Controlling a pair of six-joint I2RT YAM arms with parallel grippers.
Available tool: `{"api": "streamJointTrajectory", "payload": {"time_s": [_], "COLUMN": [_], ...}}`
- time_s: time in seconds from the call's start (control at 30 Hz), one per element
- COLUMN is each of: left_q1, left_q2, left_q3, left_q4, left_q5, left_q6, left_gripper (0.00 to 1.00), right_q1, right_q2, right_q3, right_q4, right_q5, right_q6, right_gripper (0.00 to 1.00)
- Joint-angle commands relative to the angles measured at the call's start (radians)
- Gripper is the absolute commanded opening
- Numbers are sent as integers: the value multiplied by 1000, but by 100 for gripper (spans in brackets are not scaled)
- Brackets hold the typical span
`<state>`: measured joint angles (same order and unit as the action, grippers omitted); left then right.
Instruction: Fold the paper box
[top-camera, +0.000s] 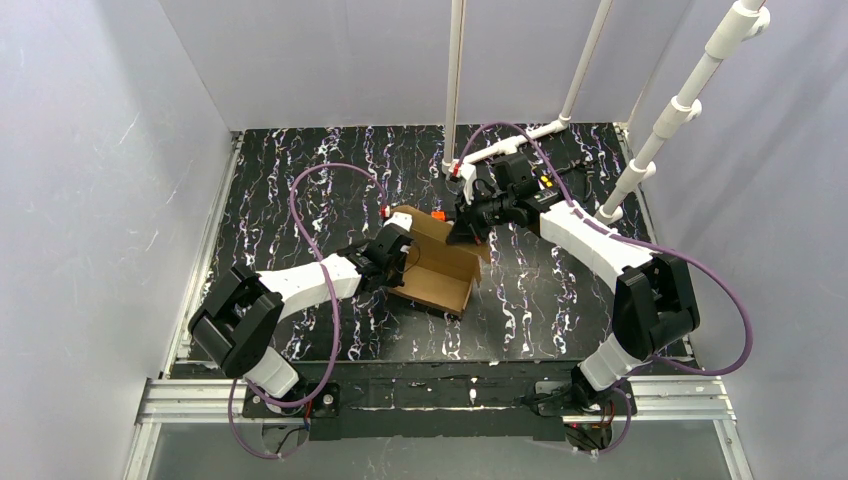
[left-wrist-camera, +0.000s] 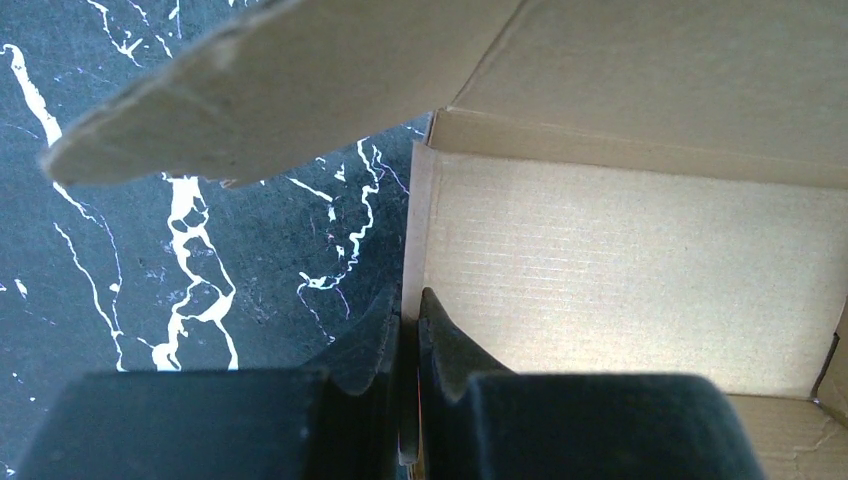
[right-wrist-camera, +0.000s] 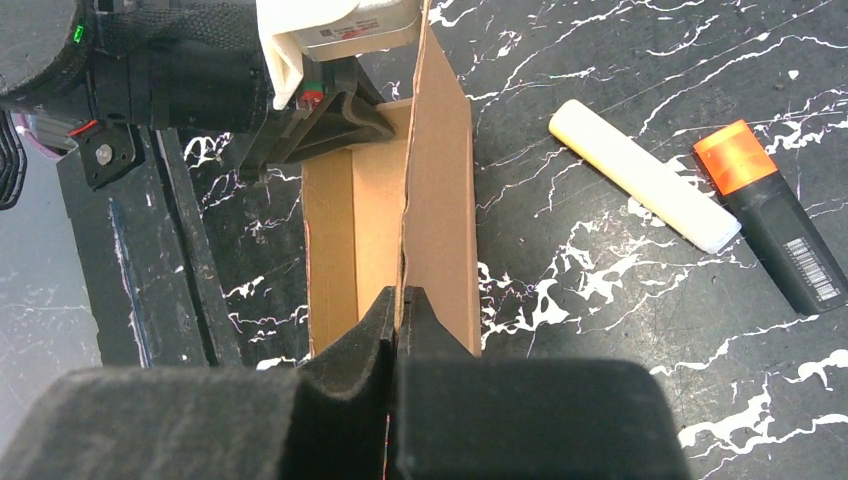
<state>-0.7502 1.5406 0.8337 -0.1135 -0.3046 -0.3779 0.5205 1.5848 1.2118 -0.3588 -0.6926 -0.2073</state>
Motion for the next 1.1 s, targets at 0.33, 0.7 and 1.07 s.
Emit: {"api": "streamJointTrajectory", "payload": {"time_s": [0.33, 0.7, 1.07], "left_q1": [-4, 3, 3], "left_q2": [-23, 44, 72], "left_q3": [47, 88, 60], "left_q4": [-20, -20, -5], "left_q5": [-60, -95, -88], "left_q6": [-32, -14, -12], "left_gripper": [40, 24, 32], "right_q1": [18, 19, 20], "right_q2": [-36, -37, -35], "right_q3": [-8, -8, -5], "right_q4": [21, 21, 18], "right_q5": [-61, -60, -58], "right_q6": [-5, -7, -7], "right_gripper": [6, 5, 5]}}
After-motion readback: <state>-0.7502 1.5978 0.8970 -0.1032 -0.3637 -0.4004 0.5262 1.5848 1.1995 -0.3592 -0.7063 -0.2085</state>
